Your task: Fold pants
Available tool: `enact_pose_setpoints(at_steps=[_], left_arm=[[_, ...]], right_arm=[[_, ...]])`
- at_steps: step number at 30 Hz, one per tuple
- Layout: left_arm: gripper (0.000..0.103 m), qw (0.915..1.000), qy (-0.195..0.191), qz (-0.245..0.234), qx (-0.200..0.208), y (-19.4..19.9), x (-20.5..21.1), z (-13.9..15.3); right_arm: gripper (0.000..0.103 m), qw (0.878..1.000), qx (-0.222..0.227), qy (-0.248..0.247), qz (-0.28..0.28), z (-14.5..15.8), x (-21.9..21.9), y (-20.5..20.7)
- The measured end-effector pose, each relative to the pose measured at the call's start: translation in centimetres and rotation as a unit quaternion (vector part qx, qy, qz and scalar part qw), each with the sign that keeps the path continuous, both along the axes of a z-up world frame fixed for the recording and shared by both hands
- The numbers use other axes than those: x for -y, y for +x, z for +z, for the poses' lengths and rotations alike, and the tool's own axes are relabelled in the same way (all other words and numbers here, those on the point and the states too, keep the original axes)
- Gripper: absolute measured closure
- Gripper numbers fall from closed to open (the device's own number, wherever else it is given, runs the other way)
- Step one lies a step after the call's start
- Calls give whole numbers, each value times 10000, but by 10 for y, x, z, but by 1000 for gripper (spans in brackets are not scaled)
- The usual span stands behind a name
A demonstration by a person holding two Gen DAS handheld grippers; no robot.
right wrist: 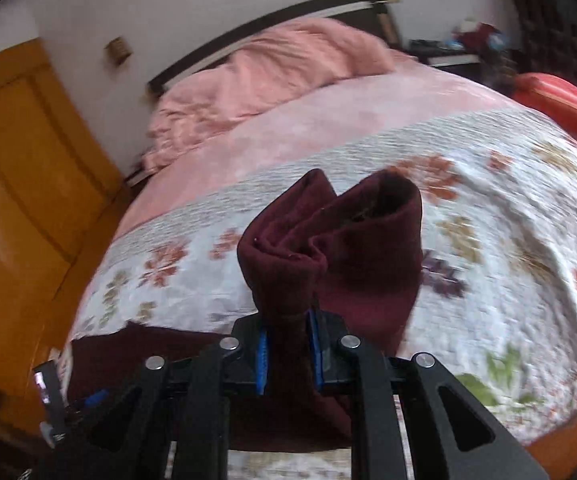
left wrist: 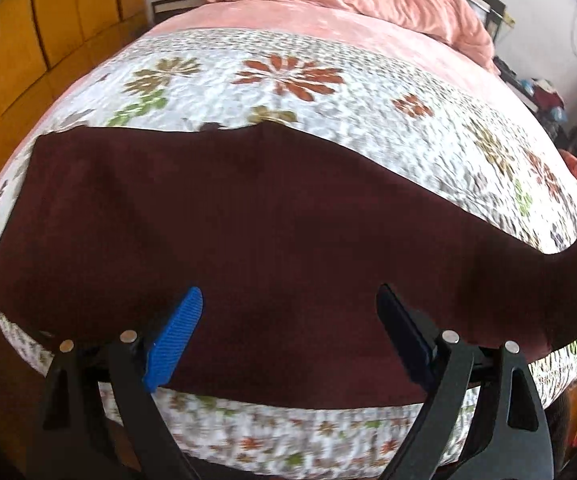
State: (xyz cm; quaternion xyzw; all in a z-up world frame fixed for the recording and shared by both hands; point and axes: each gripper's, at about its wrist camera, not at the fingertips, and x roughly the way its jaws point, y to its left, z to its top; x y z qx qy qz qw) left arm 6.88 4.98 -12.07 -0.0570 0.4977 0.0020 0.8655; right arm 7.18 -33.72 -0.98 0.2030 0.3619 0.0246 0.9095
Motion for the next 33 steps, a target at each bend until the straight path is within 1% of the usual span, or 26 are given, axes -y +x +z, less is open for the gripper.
enact_pose_setpoints(at_steps=[4,7,9,12,16,19,22,27,30,33], left_arm=[[13,9997,19,262,-6,-5,-28,3],[13,9987,7,507,-53,-10,-53,3],[13,9976,-14,695,-51,-15,-70,4],[13,9953,-60,964,-56,-23,-94,4],[13,9917,-162,1269,-97,-32,-118,1],[13,9902,-222,1372,-114,-36,-128,-1],[13,9902,-222,1373,-108,-38,-130,-1],[13,9908,-199,1335,-77,-35,-128,0],[13,9908,-215,1334,-78,-35,-126,0],[13,9909,-197,1327,-107,-35,-125,-2]], right_arm=[[86,9982,24,6,603,12,-59,23],[86,9953,-71,-38,965,9,-100,38],[86,9924,-166,-74,1216,3,-128,47],[86,9886,-325,-126,1461,-10,-158,53],[86,9818,-561,-414,1767,-36,-199,58],[86,9762,-785,-512,1956,-59,-218,55],[86,9684,-945,-551,2241,-80,-237,50],[86,9578,-911,-515,2676,-103,-270,39],[86,9530,-868,-462,2864,-109,-286,38],[86,9454,-938,-506,3079,-121,-305,40]])
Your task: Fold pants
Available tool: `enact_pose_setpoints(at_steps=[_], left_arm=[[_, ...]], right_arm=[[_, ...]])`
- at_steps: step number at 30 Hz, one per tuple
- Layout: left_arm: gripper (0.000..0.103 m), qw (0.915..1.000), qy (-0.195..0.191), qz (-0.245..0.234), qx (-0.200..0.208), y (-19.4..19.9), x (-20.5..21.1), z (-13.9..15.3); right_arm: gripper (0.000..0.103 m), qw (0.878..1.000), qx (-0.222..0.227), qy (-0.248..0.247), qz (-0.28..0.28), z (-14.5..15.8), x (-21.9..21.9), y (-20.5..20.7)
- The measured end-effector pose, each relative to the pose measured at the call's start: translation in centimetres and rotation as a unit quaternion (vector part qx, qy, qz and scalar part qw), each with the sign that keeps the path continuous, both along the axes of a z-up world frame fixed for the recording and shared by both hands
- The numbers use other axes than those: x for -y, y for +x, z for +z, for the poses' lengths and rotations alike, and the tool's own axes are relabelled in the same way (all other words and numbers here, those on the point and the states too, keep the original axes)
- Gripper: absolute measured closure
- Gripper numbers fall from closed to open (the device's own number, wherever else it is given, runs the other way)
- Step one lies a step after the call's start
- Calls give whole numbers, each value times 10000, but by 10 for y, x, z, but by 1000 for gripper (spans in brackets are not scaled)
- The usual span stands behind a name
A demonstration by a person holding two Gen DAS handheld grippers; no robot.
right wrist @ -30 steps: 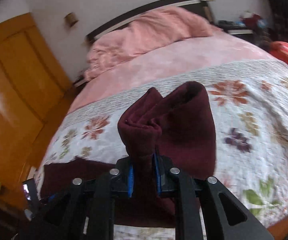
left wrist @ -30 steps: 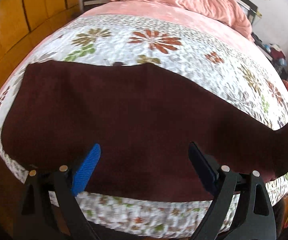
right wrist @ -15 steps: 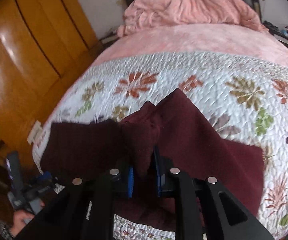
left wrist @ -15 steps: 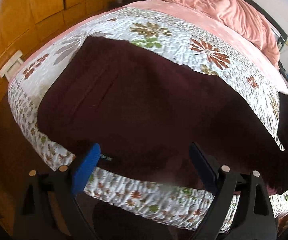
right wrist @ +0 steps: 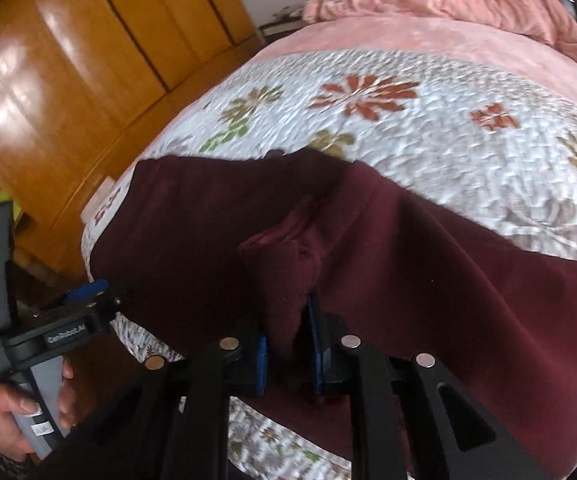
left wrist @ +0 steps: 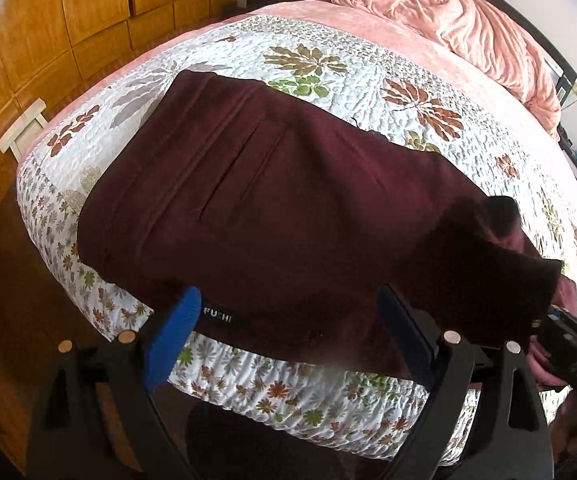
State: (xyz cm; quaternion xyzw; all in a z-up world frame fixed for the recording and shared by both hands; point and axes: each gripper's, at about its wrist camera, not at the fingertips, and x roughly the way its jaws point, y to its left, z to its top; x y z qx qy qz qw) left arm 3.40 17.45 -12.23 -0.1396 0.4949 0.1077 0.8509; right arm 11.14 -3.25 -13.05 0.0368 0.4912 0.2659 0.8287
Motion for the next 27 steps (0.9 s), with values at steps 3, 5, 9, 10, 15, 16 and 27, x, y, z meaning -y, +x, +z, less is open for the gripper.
enact_pose_setpoints(at_steps=[3,5,9,10,15,16,27], left_arm=[[13,10000,2,-3,-28,0,1,-2],[13,10000,-5,-26,-53,1,3,-3],[13,9999,-21,-156,-55,7,11,0],[13,9998,-32,-198,-33,9,14,1],[13,9980,-186,-579,200,24,45,15],[13,9972,-198,-684,229,28,53,17],[12,9859,359,-1551,-522,64,129,-33]], right_arm=[[84,9996,-74,-233,167,-18,-13,2],[75,9992,-165,-269,238,-27,-16,2],[36,9983,-342,102,459,-17,-8,-5],[36,9976,-357,349,487,-9,1,-8],[36,9952,-292,936,-66,30,76,-15],[36,9944,-284,928,-423,36,104,-16],[32,9504,-1750,1430,-2137,-35,267,-12]])
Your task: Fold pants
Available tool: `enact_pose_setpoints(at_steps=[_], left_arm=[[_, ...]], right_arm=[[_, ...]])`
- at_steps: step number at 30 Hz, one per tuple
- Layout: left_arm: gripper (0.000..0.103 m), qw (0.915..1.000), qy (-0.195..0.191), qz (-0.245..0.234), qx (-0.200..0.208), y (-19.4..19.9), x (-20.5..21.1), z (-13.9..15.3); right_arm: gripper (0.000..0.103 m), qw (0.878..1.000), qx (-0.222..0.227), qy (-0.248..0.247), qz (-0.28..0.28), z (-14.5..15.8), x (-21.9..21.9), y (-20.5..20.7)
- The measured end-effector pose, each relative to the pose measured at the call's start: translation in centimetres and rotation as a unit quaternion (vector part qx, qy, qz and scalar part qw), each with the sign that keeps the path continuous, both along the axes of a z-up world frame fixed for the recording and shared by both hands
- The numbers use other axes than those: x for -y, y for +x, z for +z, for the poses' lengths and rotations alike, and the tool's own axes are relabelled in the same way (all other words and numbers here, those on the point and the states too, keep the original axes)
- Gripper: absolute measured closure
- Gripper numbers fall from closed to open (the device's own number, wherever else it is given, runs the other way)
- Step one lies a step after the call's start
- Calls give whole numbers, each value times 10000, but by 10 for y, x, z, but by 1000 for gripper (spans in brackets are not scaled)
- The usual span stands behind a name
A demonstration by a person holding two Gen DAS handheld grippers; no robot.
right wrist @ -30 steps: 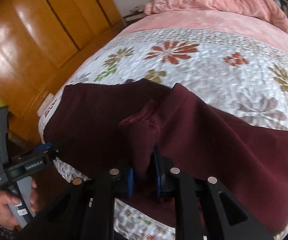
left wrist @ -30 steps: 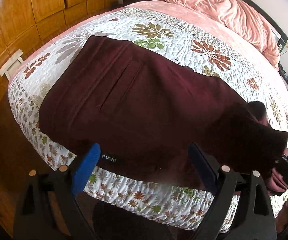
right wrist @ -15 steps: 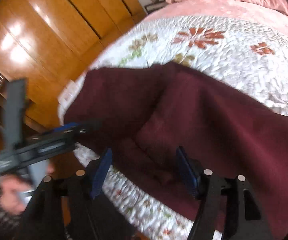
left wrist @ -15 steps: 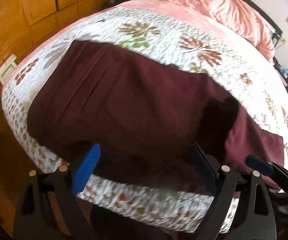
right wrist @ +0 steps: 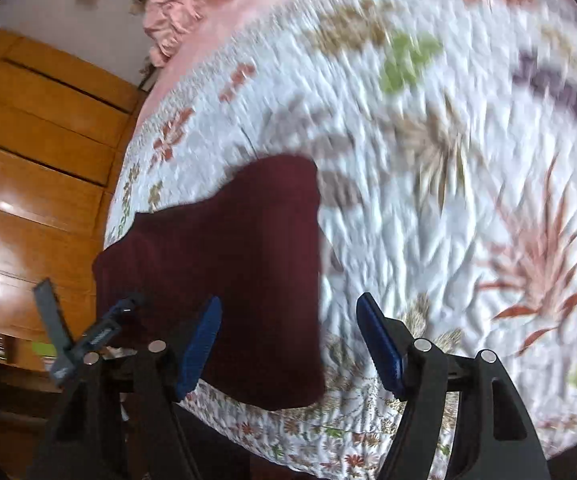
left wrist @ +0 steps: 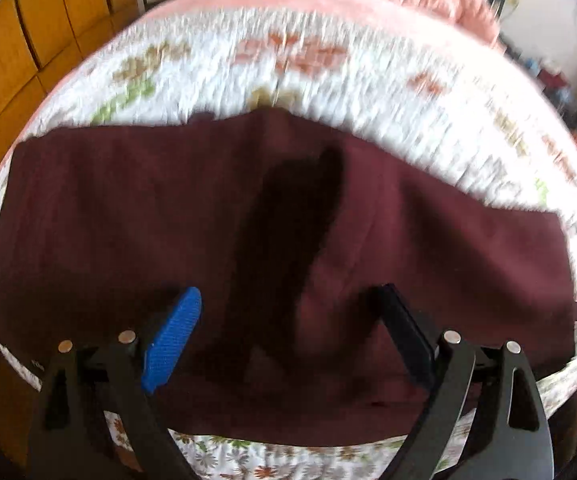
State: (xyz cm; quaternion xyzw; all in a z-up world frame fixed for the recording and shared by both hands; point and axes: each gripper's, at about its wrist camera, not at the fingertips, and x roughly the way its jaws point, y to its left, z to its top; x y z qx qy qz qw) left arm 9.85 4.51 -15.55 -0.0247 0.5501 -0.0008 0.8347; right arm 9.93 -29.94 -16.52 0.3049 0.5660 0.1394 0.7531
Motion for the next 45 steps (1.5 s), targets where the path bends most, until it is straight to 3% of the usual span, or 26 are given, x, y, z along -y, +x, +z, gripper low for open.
enact_pose_setpoints(at_steps=[3,5,6,10,12,14,17,20,22,25,27,30,33,36,39,40,42,43,45], left_arm=[[12,9997,-202,91,67,-6,-8,-7],[12,9998,-171,14,51,-7,-7,-6],[12,9998,-191,9,34,-7,-7,-6],[13,9993,-374,83,0,-9,-11,0],[13,9984,-562,69,92,-15,-12,6],[13,9978,-653,125,81,-19,-12,3],[11,9986,-513,16,84,-21,-7,-10],[10,9990,-412,-76,177,-22,-4,-10],[11,9983,-570,-40,147,-21,-9,-8],[11,9977,-668,25,133,-21,-15,1],[11,9975,-640,77,278,-26,-22,11],[11,9968,-648,233,406,-31,-38,21],[11,9965,-580,409,445,-37,-54,25],[11,9958,-542,585,448,-39,-70,26],[11,9948,-532,720,486,-44,-86,31],[11,9947,-478,770,493,-46,-92,32],[11,9943,-415,859,483,-50,-104,32],[11,9937,-407,945,444,-51,-112,31],[11,9922,-453,1112,347,-50,-128,27]], right_arm=[[32,9977,-280,614,-19,-28,0,1],[45,9953,-315,906,-118,-37,-1,0],[71,9927,-278,1169,-18,-36,-4,1],[82,9952,191,918,293,3,-12,-3],[82,9956,537,692,337,30,-13,-9],[82,9974,482,472,247,34,-10,-12],[82,9994,-149,-195,241,-7,-15,-7],[79,9997,-245,30,21,-23,-12,-5],[68,9995,-94,-223,191,-8,-15,-8],[51,9927,185,-1159,265,27,-21,-11],[51,9849,581,-1622,171,58,-25,-14],[51,9806,1051,-1584,475,87,-50,-7],[52,9794,1137,-1352,975,85,-90,11],[54,9751,1079,-1337,1405,72,-132,23],[56,9766,934,-1325,1413,50,-170,39],[65,9798,888,-1176,1350,41,-175,43],[68,9853,615,-775,1395,26,-187,47],[68,9830,361,-793,1618,12,-200,48],[66,9710,575,-1348,1889,6,-217,43]])
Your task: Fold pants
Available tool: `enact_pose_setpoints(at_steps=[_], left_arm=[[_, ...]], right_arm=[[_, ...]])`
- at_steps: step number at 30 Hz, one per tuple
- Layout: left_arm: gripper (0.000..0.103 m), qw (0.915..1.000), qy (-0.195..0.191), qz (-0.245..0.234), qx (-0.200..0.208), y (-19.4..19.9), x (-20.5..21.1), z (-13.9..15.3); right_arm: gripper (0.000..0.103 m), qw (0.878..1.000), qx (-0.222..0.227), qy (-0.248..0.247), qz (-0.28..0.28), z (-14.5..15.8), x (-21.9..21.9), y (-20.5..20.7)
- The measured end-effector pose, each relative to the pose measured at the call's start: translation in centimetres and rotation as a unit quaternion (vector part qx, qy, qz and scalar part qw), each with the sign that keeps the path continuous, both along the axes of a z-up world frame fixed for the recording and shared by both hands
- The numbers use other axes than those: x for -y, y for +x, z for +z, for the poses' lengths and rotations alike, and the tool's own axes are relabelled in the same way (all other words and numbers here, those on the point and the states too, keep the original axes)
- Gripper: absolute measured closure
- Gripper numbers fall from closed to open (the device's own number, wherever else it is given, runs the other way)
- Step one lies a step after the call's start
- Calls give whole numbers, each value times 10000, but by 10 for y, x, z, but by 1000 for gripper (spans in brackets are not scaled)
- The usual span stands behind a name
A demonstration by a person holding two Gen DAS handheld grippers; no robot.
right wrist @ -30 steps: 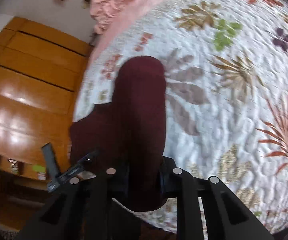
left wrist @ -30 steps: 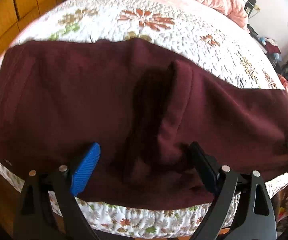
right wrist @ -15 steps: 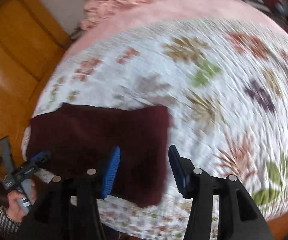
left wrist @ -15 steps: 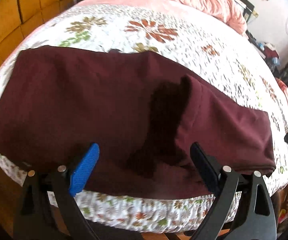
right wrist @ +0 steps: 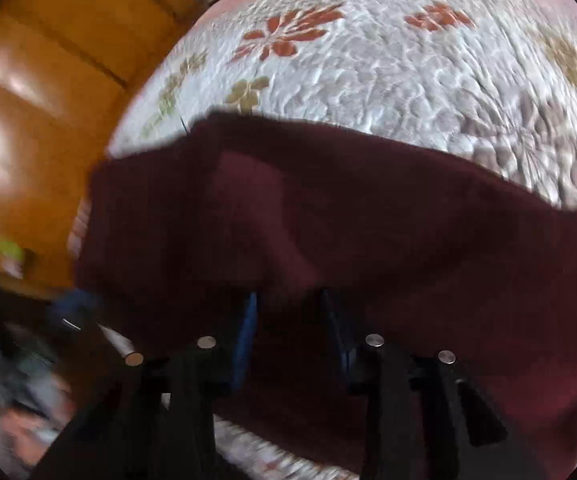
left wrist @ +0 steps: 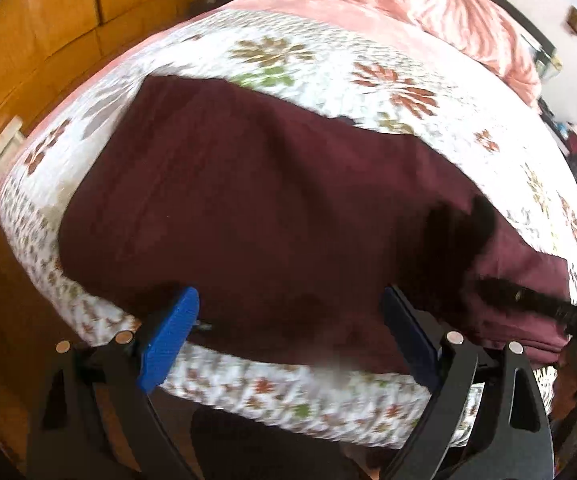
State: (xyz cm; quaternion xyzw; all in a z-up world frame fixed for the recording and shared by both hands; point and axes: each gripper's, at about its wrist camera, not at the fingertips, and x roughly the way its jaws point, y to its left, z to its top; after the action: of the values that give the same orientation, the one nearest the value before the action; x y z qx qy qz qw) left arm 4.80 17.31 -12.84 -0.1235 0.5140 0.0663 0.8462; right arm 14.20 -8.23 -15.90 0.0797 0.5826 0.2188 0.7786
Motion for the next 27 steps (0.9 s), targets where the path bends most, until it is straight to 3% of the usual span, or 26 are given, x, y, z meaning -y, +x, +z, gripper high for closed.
enact_pose_setpoints(at_steps=[3,6,9,12,14,17,21,27], left_arm=[[11,9996,-123,251,-23,-4,-23,1],[11,9987,-278,431,-34,-10,-49,5],[11,9939,-675,874,-20,-21,-89,8],[14,9801,-1259,1536,54,-35,-136,3],[27,9692,-1674,1803,58,-40,-157,-5],[29,9556,-2138,2026,50,-41,-172,-17],[29,9365,-2885,1985,171,-38,-176,-30],[29,9206,-3234,2189,72,-31,-176,-49]], right_arm=[[56,9997,144,99,188,12,-2,-5],[56,9981,278,553,17,32,16,-13],[56,9969,441,640,-145,48,36,-25],[55,9945,480,804,-474,55,67,-38],[55,9940,450,802,-596,51,80,-39],[55,9936,391,704,-786,45,95,-43],[55,9922,207,702,-1006,33,108,-43],[57,9915,46,654,-1127,16,119,-46]])
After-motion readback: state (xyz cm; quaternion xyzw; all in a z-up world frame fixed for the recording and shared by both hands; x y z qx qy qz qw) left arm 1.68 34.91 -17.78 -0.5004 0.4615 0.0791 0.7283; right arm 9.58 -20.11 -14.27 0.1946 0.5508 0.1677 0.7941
